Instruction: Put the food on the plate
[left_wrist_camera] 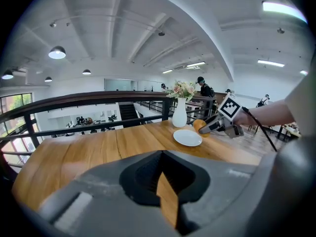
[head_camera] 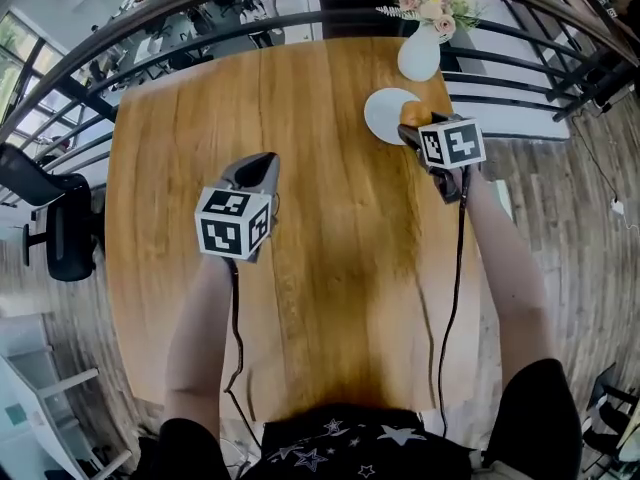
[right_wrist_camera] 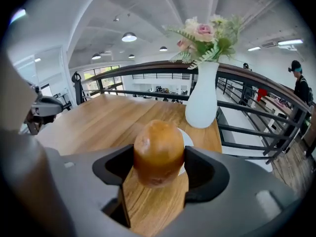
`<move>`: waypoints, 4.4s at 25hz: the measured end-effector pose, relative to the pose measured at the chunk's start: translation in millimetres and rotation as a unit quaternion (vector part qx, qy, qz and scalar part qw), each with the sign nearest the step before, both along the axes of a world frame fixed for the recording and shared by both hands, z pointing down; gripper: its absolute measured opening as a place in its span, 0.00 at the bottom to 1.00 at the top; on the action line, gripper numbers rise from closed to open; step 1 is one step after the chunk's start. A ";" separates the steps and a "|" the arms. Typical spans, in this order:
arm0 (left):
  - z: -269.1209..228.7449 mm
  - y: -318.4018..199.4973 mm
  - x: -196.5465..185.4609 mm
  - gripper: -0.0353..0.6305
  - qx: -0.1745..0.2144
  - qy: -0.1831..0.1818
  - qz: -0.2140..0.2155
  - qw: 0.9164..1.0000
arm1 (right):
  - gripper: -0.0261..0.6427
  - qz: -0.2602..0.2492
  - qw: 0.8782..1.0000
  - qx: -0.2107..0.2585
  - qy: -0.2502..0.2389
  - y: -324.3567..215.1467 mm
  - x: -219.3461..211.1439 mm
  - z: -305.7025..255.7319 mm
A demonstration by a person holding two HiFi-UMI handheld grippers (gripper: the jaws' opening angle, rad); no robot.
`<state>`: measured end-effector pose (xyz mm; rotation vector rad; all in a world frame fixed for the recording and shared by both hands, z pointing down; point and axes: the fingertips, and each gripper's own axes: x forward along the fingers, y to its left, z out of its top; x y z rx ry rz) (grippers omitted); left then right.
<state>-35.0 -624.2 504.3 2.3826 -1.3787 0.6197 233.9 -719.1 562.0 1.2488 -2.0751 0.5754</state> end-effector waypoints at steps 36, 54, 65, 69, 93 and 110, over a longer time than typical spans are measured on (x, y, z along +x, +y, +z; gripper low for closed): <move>51.6 -5.0 -34.5 0.05 -0.037 0.024 -0.034 0.998 | 0.59 -0.049 0.993 0.001 0.107 -55.7 -22.8 33.4; 6.6 71.3 -58.0 0.05 -0.013 0.018 -0.040 0.999 | 0.57 -0.037 0.998 0.038 0.044 15.6 -37.1 -40.7; -42.9 132.7 -67.4 0.05 0.021 0.032 -0.026 0.999 | 0.52 -0.038 0.997 0.057 -0.017 103.0 -69.5 -94.3; -47.9 160.0 -69.6 0.05 0.026 0.041 -0.015 0.999 | 0.49 -0.037 0.997 0.059 -0.031 140.1 -87.0 -98.0; -31.8 276.5 -96.2 0.05 0.012 0.082 0.103 0.991 | 0.05 0.051 0.989 0.070 -0.118 354.1 -164.4 -99.6; -13.3 375.2 -77.0 0.05 0.026 0.078 0.061 0.995 | 0.04 0.031 0.979 0.084 -0.182 440.9 -156.2 -75.1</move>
